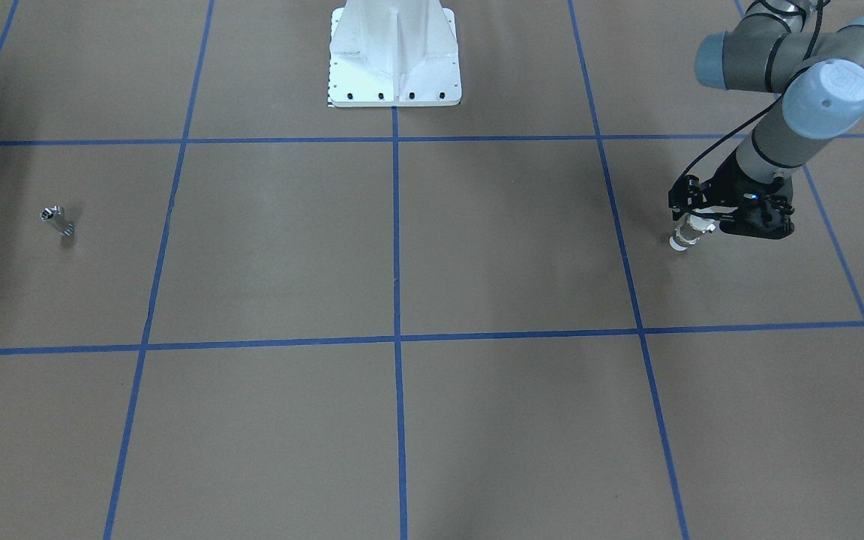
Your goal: Assemble PPR valve and pipe with both arms
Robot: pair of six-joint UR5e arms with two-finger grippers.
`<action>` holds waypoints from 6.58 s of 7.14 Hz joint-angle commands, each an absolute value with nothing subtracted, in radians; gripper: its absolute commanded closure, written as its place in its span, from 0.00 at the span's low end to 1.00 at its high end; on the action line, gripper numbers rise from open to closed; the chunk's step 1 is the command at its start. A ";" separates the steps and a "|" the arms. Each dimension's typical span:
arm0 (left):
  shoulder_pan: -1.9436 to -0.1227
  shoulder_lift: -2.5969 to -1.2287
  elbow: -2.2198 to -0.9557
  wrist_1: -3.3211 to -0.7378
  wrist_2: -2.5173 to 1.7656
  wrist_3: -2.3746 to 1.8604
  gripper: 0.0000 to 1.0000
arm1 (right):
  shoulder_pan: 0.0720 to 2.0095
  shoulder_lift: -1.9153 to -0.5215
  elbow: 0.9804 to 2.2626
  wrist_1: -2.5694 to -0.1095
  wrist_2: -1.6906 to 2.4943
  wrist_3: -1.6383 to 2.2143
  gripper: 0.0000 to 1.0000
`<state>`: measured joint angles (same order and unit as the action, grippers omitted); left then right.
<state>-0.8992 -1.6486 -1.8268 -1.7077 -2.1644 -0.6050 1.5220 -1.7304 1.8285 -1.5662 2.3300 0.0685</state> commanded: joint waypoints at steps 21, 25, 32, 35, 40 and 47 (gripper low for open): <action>-0.752 -1.995 -1.841 -1.470 -2.142 -0.790 1.00 | 1.522 -1.730 1.830 -1.566 2.347 0.067 0.00; -0.646 -2.351 -1.551 -1.486 -2.115 -1.041 1.00 | 1.522 -1.730 1.830 -1.566 2.347 0.067 0.00; -0.557 -2.554 -1.315 -1.582 -2.022 -1.180 0.88 | 1.522 -1.720 1.829 -1.568 2.347 0.069 0.00; -0.557 -2.551 -1.315 -1.582 -2.020 -1.175 0.32 | 1.522 -1.720 1.827 -1.568 2.347 0.069 0.00; -0.566 -2.549 -1.356 -1.571 -2.026 -1.181 0.01 | 1.522 -1.720 1.827 -1.568 2.347 0.069 0.00; -0.854 -2.054 -1.995 -1.401 -2.197 -0.770 0.01 | 1.513 -1.720 1.829 -1.490 2.362 0.086 0.00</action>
